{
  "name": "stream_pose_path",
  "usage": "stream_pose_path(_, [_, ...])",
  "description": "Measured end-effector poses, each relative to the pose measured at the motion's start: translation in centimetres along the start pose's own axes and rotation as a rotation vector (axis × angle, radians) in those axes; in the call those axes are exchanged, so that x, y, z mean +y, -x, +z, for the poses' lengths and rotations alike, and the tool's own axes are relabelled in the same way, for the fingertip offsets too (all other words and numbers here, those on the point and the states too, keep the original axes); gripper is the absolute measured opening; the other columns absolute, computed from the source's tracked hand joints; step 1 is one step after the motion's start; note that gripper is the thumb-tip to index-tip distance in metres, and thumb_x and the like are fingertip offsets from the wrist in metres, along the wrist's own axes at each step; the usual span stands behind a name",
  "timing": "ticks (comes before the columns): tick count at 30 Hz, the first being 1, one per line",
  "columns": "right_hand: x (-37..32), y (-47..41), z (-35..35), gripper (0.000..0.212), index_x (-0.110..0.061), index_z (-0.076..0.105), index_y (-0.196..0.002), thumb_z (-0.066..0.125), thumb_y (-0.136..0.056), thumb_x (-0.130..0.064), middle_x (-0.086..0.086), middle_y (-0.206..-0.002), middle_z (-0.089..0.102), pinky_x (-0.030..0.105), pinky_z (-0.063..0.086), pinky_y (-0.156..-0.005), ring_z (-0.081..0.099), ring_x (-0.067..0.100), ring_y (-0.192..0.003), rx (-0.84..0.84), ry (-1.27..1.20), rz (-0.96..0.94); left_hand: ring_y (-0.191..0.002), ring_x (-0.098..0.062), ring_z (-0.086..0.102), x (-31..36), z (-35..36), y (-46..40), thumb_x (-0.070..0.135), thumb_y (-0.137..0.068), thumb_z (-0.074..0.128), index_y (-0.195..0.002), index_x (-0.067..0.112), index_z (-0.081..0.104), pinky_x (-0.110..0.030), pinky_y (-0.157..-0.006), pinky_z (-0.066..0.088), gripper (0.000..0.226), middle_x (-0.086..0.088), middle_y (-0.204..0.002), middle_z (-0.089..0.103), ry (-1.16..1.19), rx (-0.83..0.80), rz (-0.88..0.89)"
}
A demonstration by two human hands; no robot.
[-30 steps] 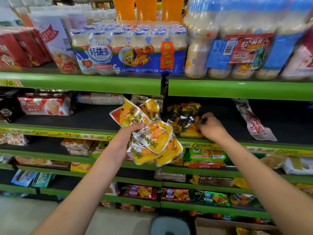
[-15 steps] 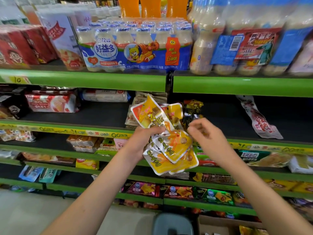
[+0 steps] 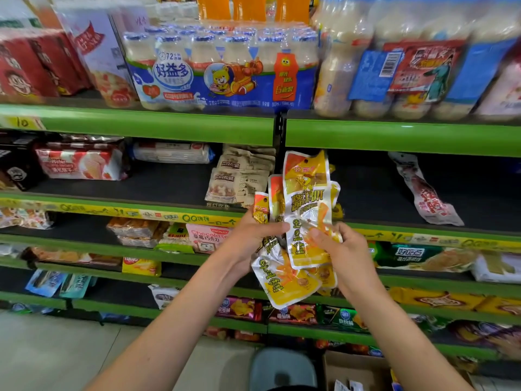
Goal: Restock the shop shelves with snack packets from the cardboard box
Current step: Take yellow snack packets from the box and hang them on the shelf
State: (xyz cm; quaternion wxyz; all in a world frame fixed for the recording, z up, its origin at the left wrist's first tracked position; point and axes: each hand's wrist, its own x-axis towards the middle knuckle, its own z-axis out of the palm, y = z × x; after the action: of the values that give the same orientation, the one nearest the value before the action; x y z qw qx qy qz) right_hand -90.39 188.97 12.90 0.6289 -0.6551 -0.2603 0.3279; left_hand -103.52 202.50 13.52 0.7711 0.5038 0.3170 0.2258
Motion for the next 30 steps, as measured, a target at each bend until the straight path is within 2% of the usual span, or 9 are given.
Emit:
stream_pose_path(4, [-0.1, 0.1, -0.4, 0.015, -0.026, 0.077, -0.089, 0.077, -0.074, -0.024, 0.006, -0.1, 0.078, 0.037, 0.06, -0.073, 0.076, 0.026, -0.091, -0.069, -0.2, 0.055, -0.094, -0.036, 0.074, -0.3, -0.5, 0.1, -0.019, -0.074, 0.069, -0.117, 0.008, 0.065, -0.046, -0.079, 0.061, 0.052, -0.019, -0.107, 0.075, 0.025, -0.045, 0.024])
stream_pose_path(7, [0.1, 0.3, -0.5, 0.016, -0.031, 0.077, -0.086, 0.076, -0.071, -0.023, 0.006, -0.101, 0.078, 0.042, 0.058, -0.081, 0.074, 0.026, -0.094, -0.076, -0.235, 0.047, -0.089, -0.035, 0.074, -0.6, -0.7, -0.1, -0.02, -0.073, 0.069, -0.106, 0.012, 0.07, -0.044, -0.076, 0.061, 0.046, -0.018, -0.102, 0.076, 0.017, -0.018, 0.036])
stream_pose_path(13, [0.2, 0.8, -0.8, 0.012, -0.033, 0.076, -0.079, 0.075, -0.071, -0.025, 0.0, -0.095, 0.078, 0.035, 0.053, -0.08, 0.073, 0.017, -0.087, -0.086, -0.203, 0.028, -0.091, -0.028, 0.076, -1.0, -0.7, -0.4, -0.014, -0.077, 0.07, -0.115, 0.01, 0.068, -0.031, -0.068, 0.06, 0.045, -0.011, -0.104, 0.078, -0.035, 0.019, 0.043])
stream_pose_path(17, [0.2, 0.8, -1.3, 0.02, -0.041, 0.077, -0.08, 0.075, -0.069, -0.025, -0.004, -0.095, 0.078, 0.042, 0.049, -0.094, 0.073, 0.012, -0.086, -0.08, -0.23, 0.07, -0.1, -0.026, 0.074, -0.6, -0.2, -0.7, -0.004, -0.074, 0.078, -0.111, 0.017, 0.07, -0.038, -0.087, 0.056, 0.043, -0.006, -0.105, 0.078, -0.108, 0.031, 0.06])
stream_pose_path(21, [0.6, 0.6, -1.8, 0.019, -0.033, 0.079, -0.081, 0.074, -0.069, -0.02, 0.001, -0.093, 0.077, 0.039, 0.051, -0.084, 0.072, 0.015, -0.082, -0.081, -0.306, 0.095, -0.094, -0.023, 0.075, -0.4, 0.5, -1.1, -0.003, -0.07, 0.079, -0.092, 0.028, 0.077, -0.04, -0.089, 0.053, 0.038, -0.005, -0.1, 0.079, -0.14, 0.044, 0.091])
stream_pose_path(24, [0.6, 0.4, -2.3, 0.016, -0.021, 0.076, -0.085, 0.074, -0.069, -0.017, 0.004, -0.09, 0.076, 0.037, 0.055, -0.079, 0.072, 0.017, -0.08, -0.096, -0.336, 0.089, -0.098, -0.027, 0.074, 0.1, 0.8, -1.2, 0.005, -0.063, 0.08, -0.104, 0.018, 0.074, -0.048, -0.097, 0.052, 0.044, -0.006, -0.101, 0.078, -0.165, 0.07, 0.114])
stream_pose_path(26, [0.5, 0.3, -2.7, 0.024, -0.011, 0.065, -0.092, 0.074, -0.071, -0.017, 0.004, -0.087, 0.075, 0.041, 0.052, -0.083, 0.071, 0.017, -0.077, -0.088, -0.345, 0.07, -0.1, -0.026, 0.074, 0.6, 0.8, -1.3, 0.003, -0.067, 0.08, -0.112, 0.014, 0.07, -0.05, -0.1, 0.051, 0.047, -0.005, -0.103, 0.078, -0.175, 0.088, 0.124])
stream_pose_path(28, [0.4, 0.2, -3.1, 0.032, -0.009, 0.058, -0.098, 0.074, -0.071, -0.017, 0.003, -0.086, 0.075, 0.046, 0.047, -0.09, 0.07, 0.017, -0.077, -0.062, -0.344, 0.048, -0.098, -0.023, 0.075, 1.1, 0.6, -1.4, -0.003, -0.074, 0.078, -0.112, 0.013, 0.07, -0.045, -0.096, 0.054, 0.042, -0.003, -0.102, 0.078, -0.183, 0.113, 0.139])
stream_pose_path(30, [0.2, 0.1, -3.4, 0.032, -0.012, 0.06, -0.097, 0.075, -0.069, -0.017, 0.002, -0.087, 0.075, 0.047, 0.044, -0.096, 0.068, 0.019, -0.082, -0.043, -0.339, 0.026, -0.092, -0.018, 0.076, 1.7, 0.5, -1.5, -0.006, -0.078, 0.075, -0.107, 0.016, 0.071, -0.034, -0.082, 0.058, 0.036, -0.001, -0.098, 0.079, -0.185, 0.145, 0.162])
